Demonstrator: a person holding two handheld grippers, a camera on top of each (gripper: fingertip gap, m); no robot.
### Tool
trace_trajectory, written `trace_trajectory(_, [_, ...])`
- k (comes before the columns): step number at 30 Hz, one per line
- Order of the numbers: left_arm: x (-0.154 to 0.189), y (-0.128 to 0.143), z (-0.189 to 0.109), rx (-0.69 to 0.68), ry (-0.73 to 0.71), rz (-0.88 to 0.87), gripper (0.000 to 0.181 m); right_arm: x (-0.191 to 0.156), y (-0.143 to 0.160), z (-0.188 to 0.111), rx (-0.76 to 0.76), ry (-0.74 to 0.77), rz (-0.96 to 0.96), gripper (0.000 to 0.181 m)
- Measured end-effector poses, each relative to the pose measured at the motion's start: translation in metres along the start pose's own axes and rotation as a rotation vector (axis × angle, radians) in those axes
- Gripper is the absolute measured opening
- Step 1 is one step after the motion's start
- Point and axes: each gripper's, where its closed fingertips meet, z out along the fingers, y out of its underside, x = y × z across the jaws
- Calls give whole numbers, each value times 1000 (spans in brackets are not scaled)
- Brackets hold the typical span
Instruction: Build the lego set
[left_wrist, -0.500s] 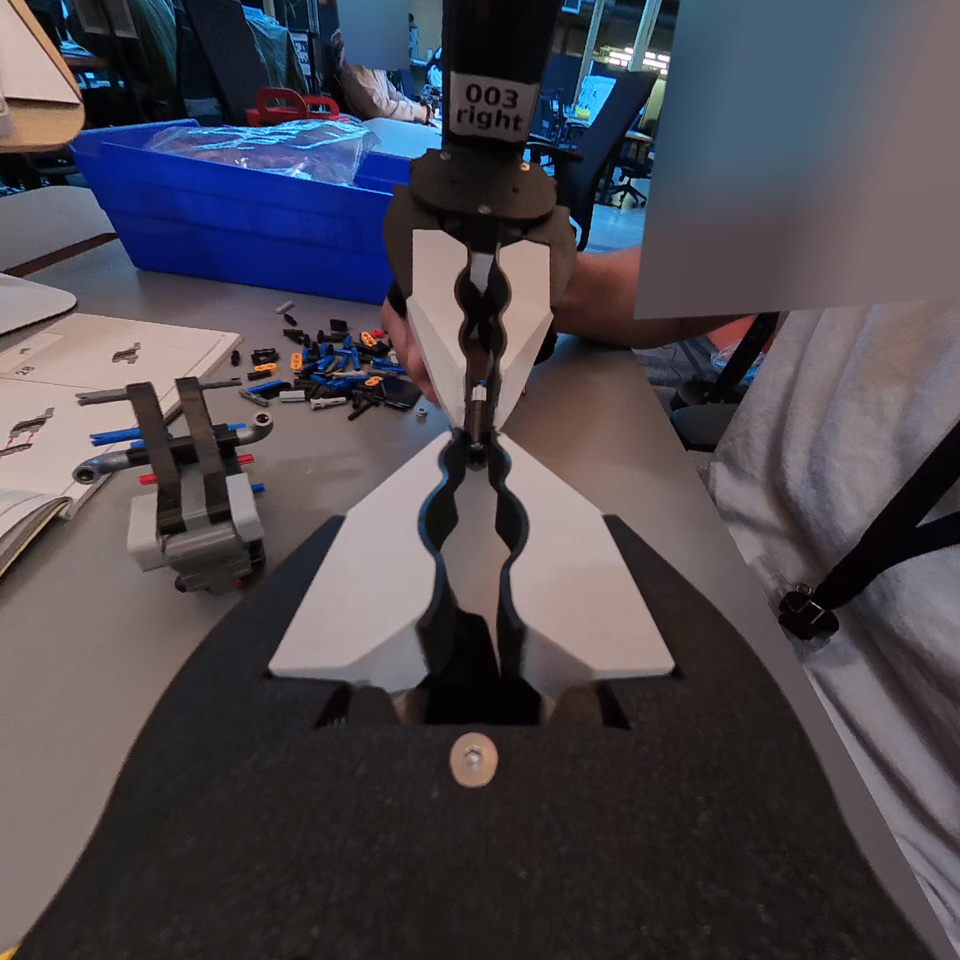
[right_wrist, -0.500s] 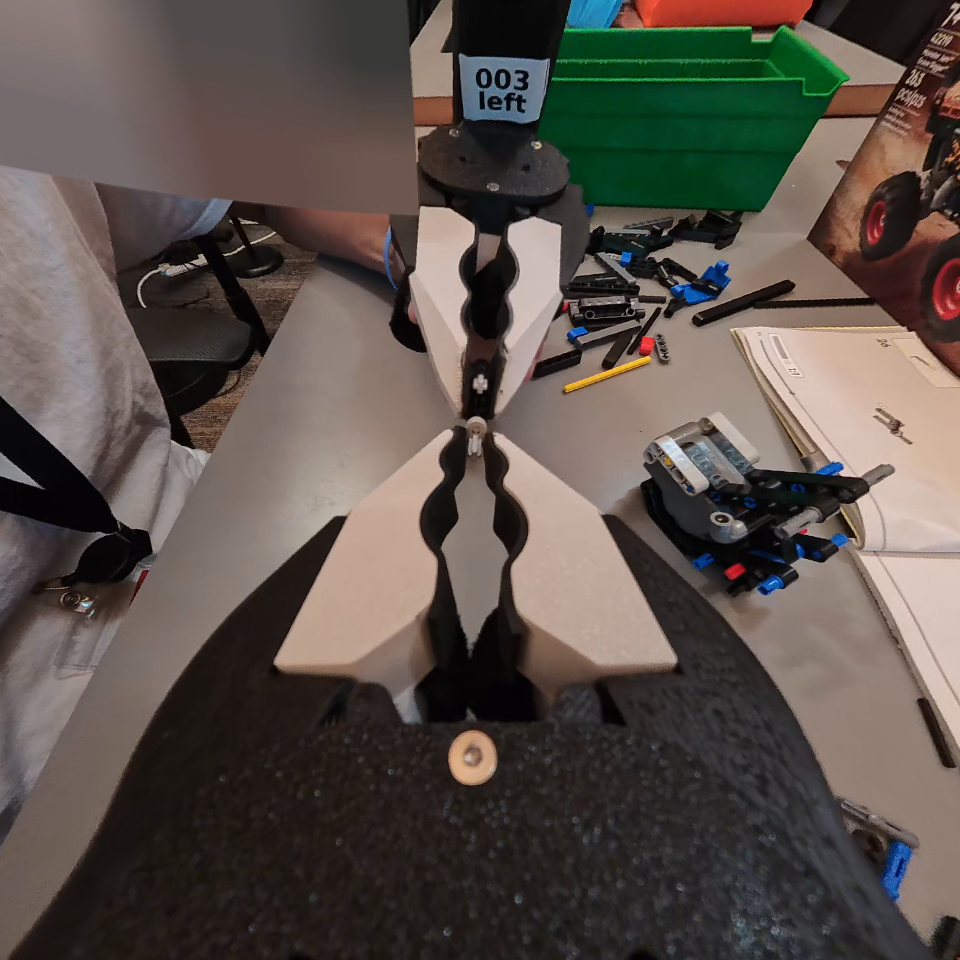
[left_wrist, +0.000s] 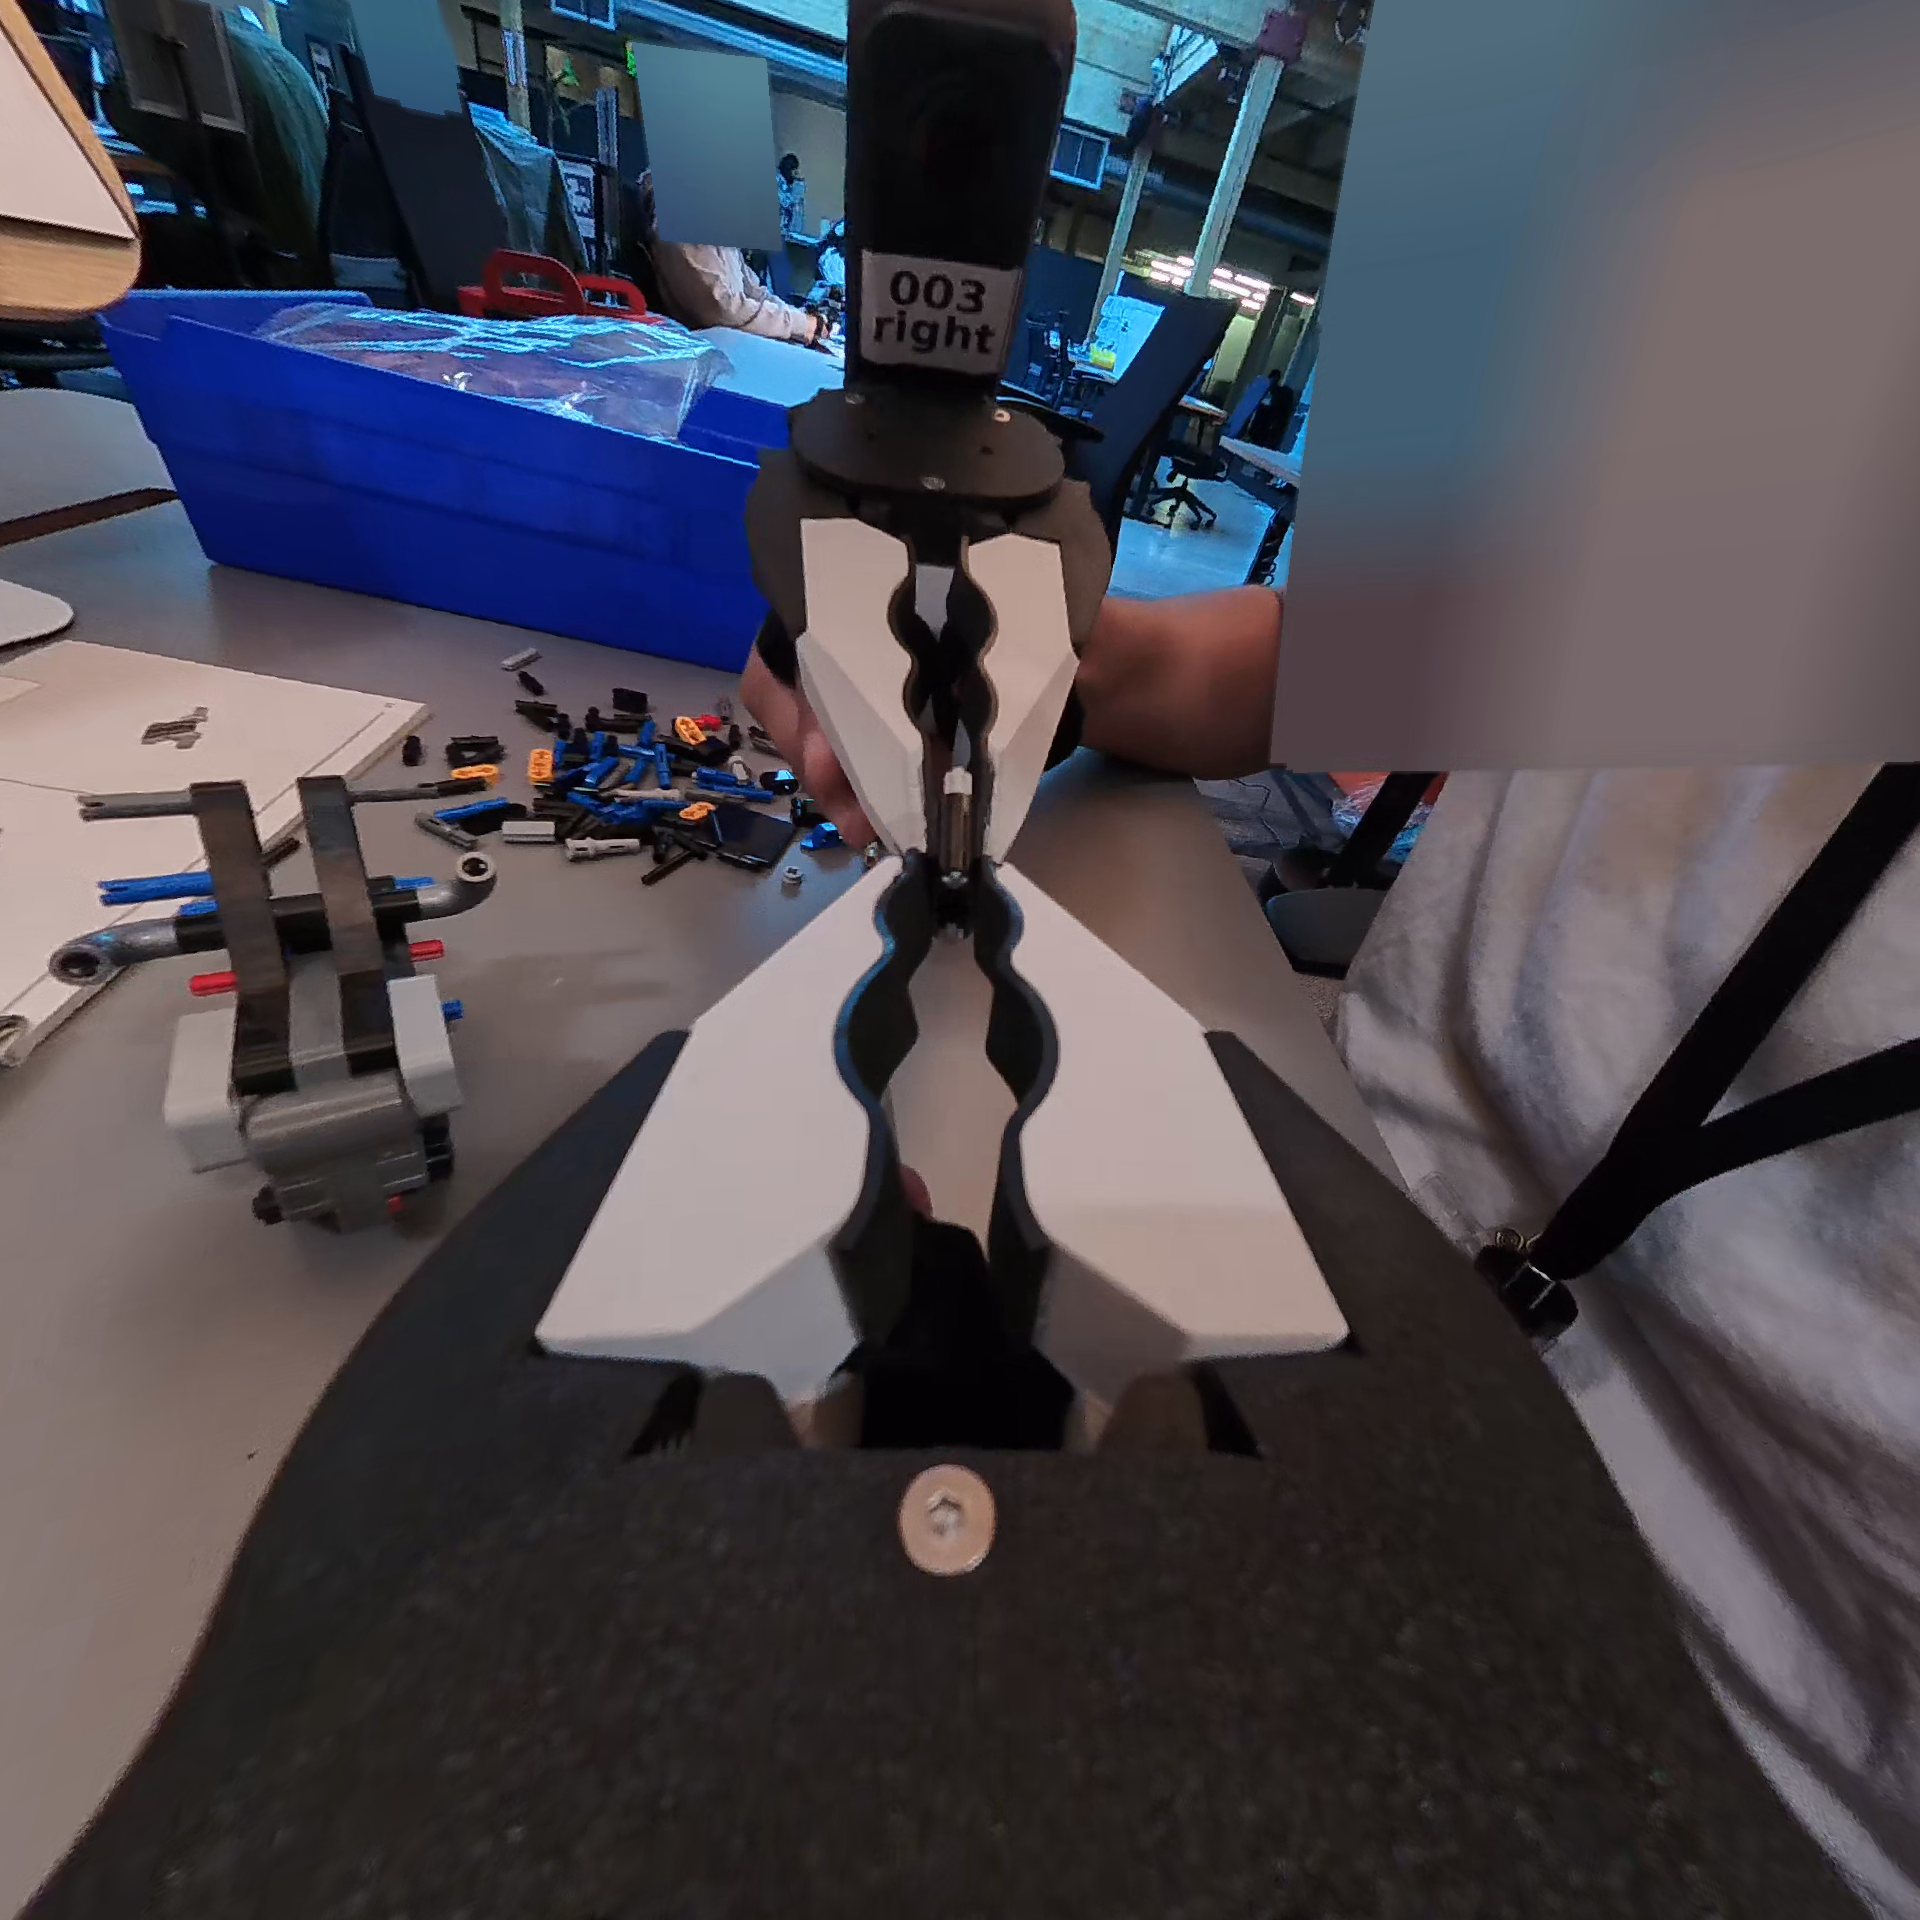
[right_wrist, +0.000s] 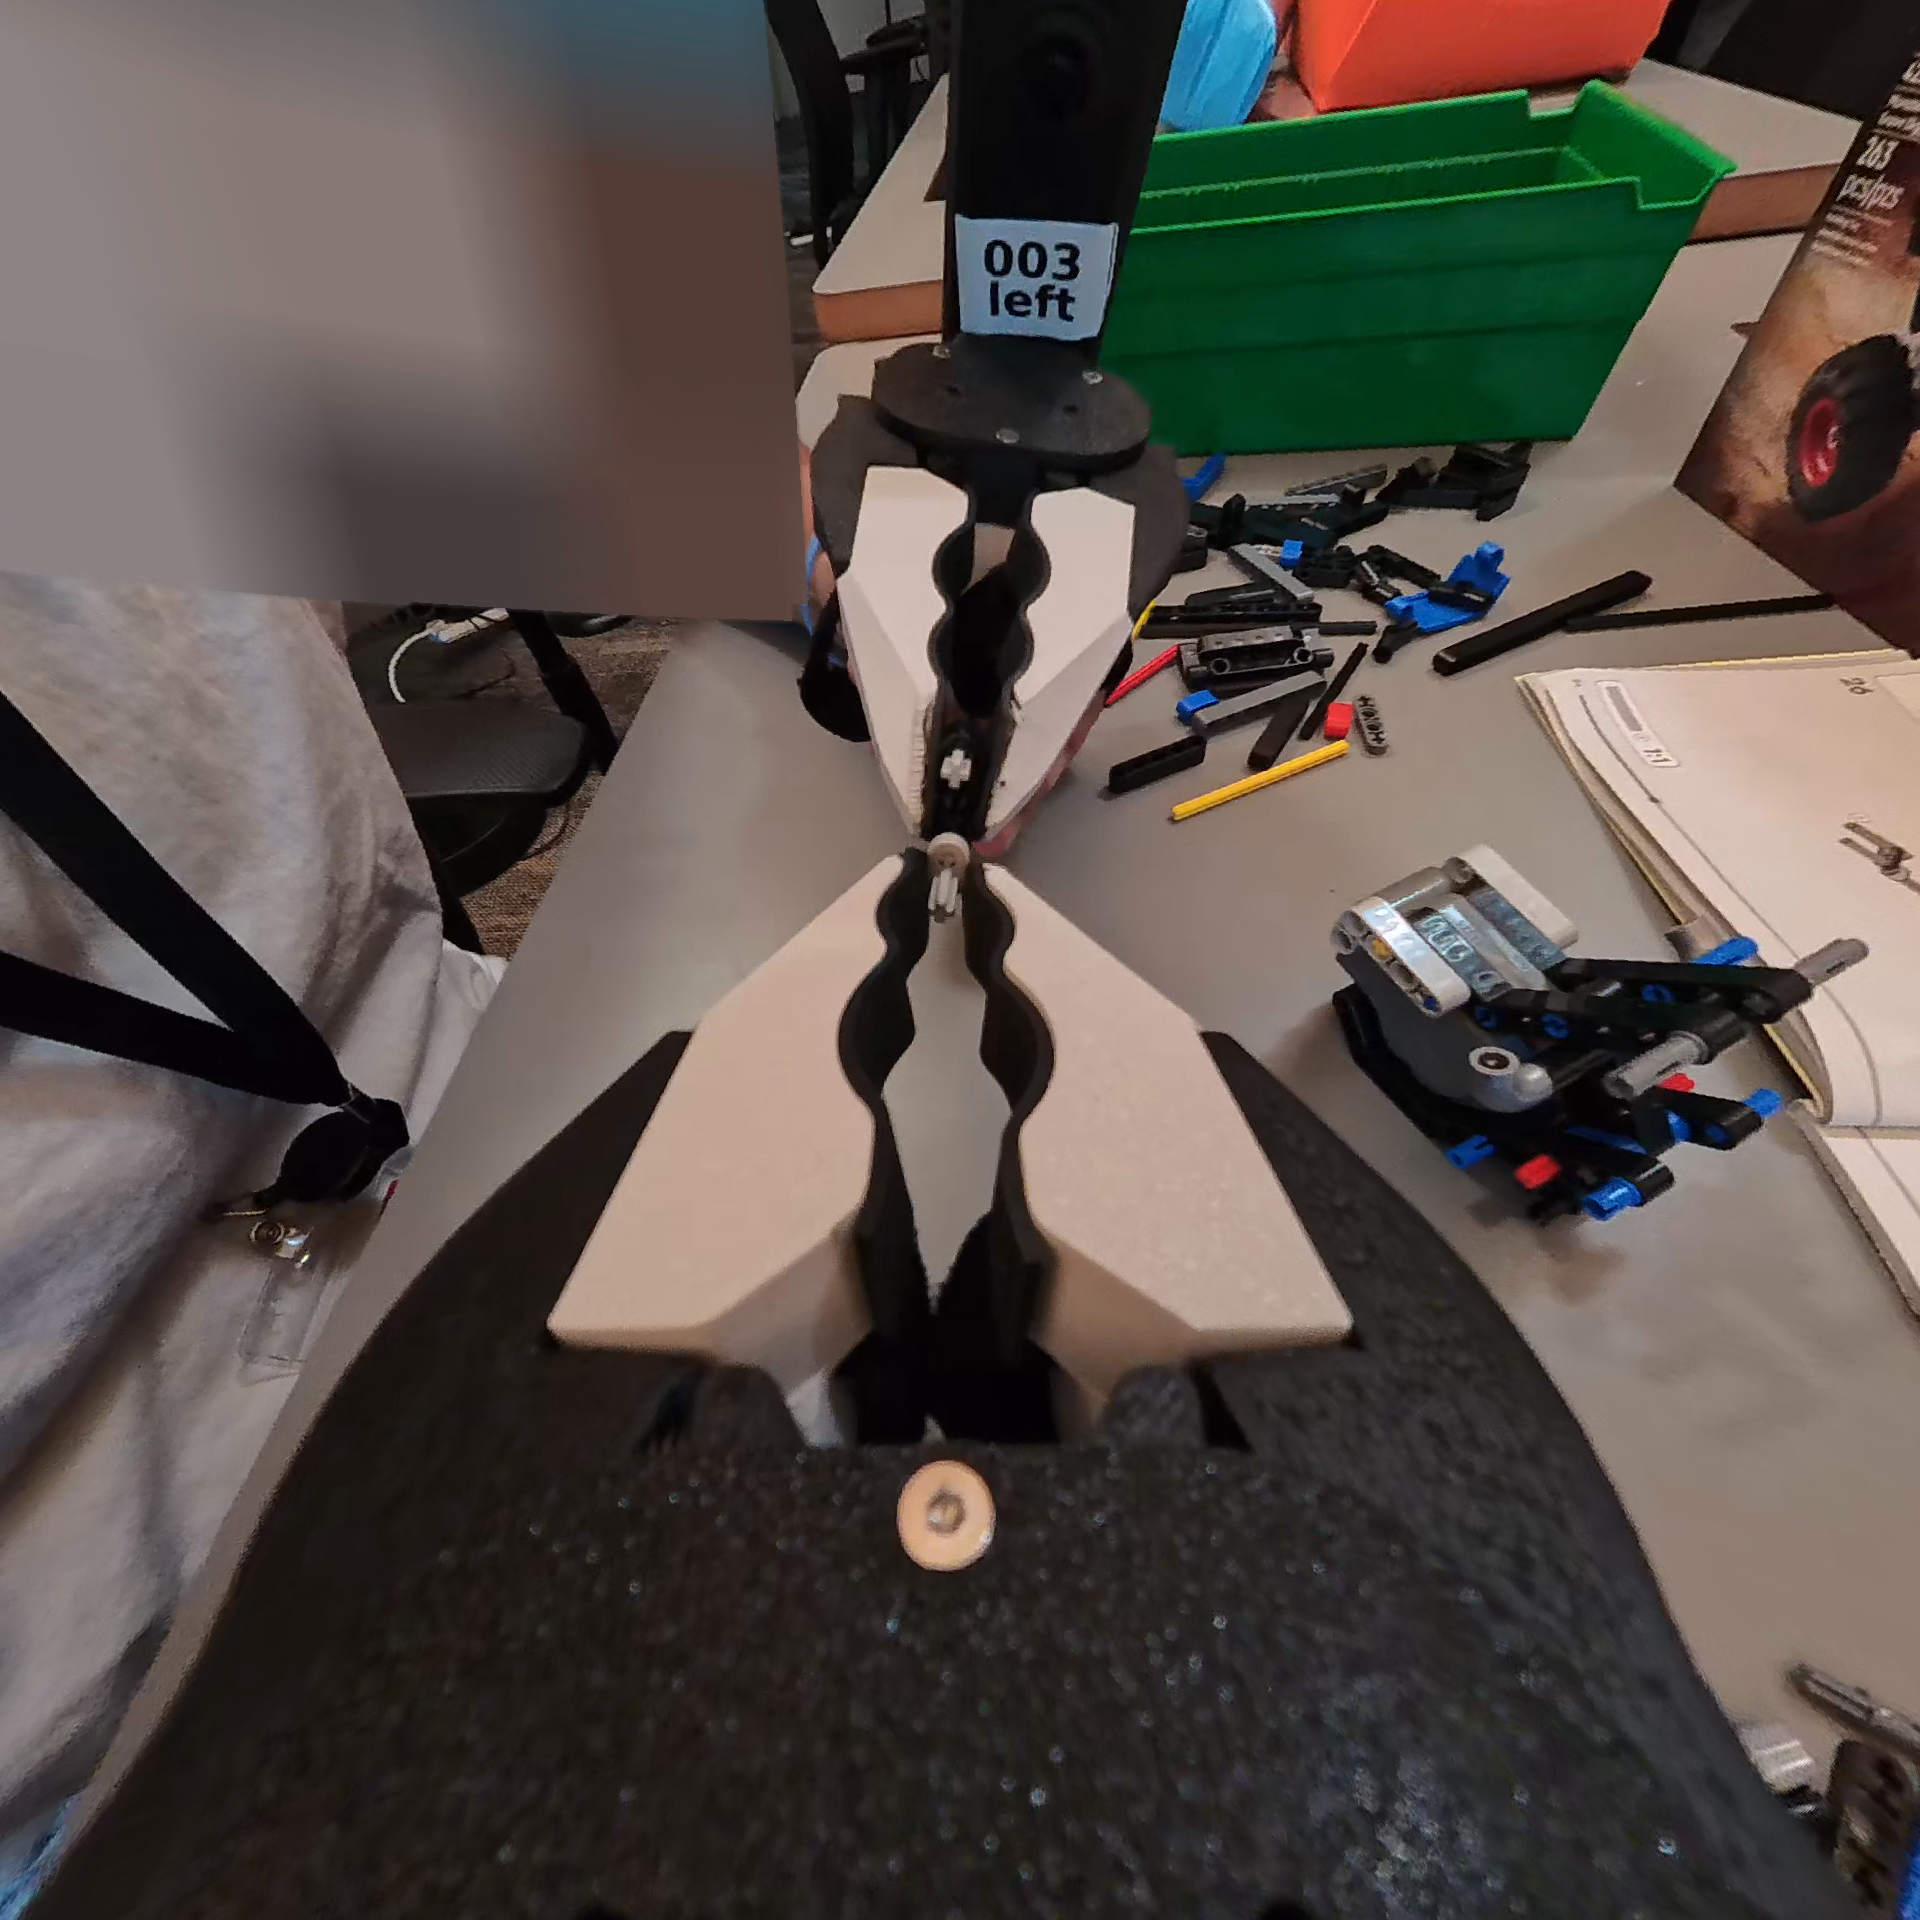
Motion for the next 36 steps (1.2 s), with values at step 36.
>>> trace_trajectory(36, [-34,-7,-13,63,-16,-266,28,26,-4,-7,107,13,211,6])
